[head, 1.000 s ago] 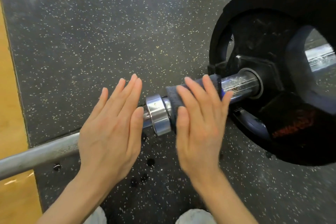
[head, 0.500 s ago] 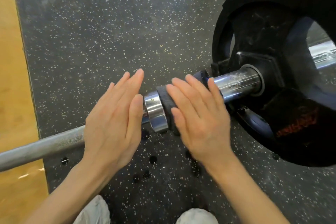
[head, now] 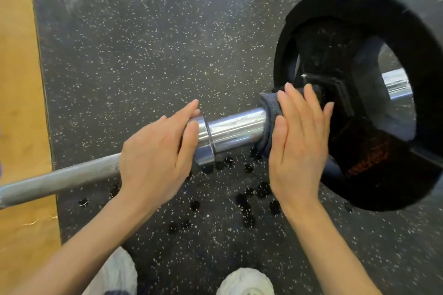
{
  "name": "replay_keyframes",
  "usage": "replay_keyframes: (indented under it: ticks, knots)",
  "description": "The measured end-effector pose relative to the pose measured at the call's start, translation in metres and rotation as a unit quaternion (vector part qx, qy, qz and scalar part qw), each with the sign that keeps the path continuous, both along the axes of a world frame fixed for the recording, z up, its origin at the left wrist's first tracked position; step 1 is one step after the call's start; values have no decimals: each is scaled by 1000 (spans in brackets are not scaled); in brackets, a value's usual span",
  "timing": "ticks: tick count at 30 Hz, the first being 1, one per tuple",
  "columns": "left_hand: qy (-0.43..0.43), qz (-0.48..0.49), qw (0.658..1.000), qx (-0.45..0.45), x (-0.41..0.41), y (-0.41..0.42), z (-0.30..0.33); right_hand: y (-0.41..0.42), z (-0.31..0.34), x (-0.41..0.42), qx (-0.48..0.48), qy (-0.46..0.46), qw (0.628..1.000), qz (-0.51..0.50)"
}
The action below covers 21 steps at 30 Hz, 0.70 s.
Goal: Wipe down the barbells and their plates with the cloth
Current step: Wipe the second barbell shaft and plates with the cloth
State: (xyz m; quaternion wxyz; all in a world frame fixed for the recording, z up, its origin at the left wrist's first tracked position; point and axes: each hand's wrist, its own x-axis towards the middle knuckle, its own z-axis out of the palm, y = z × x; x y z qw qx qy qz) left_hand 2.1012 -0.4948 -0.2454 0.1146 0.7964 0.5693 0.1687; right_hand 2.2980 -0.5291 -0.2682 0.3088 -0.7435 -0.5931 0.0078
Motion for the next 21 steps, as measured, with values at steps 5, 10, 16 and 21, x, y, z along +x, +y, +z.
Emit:
replay_keyframes:
  ticks: [5, 10, 16, 21]
  knots:
    - [14, 18, 1000, 2, 0, -2, 0, -6, 1, -51, 4, -8, 991, 132]
    - [-6, 25, 999, -26, -1, -1, -4, 1, 1, 13, -2, -22, 999, 27]
    - [2, 28, 999, -22, -1, -1, -4, -8, 1, -52, -6, -21, 991, 130]
    - [-22, 23, 999, -30, 0, -1, -3, -3, -2, 8, 2, 27, 1000, 6]
